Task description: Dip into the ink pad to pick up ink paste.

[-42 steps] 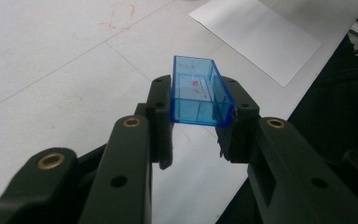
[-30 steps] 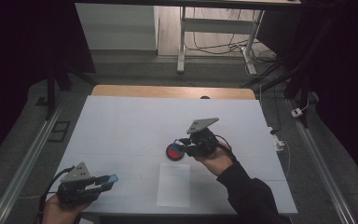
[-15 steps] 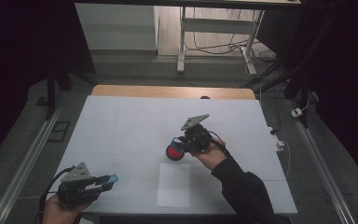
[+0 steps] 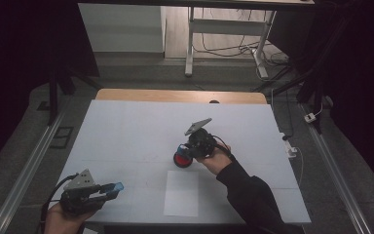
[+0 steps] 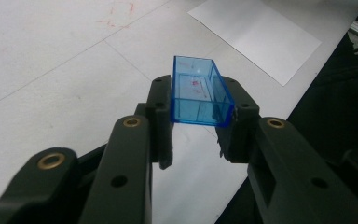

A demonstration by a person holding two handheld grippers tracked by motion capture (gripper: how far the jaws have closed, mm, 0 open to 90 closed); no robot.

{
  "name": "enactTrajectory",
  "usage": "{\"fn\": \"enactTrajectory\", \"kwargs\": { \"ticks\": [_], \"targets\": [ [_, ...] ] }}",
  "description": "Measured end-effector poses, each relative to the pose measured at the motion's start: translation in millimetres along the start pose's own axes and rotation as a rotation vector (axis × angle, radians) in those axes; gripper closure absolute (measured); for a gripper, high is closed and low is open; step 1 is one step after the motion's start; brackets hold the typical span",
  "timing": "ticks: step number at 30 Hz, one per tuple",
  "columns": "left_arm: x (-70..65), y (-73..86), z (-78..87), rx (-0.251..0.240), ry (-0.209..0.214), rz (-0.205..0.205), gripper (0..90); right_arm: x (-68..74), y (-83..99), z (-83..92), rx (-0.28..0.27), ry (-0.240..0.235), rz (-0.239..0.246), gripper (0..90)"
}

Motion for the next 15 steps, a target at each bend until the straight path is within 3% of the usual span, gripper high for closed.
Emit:
{"fn": "enactTrajectory", "kwargs": {
  "ticks": [15],
  "targets": [
    [0.3, 0.0, 0.0, 0.001, 0.004, 0.003, 69.0, -3.4, 2.3, -9.4, 0.025, 0.010, 0.000, 70.3]
  ]
}}
Point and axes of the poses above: each handheld gripper's, and its own axes: z roughly backward along the jaws, y roughly out of its underside, x roughly to its left, the point moved 3 cm from there along -z, roughly forward along the jaws, and after that the axes turned 2 degrees about -y, right-handed, at the moved point
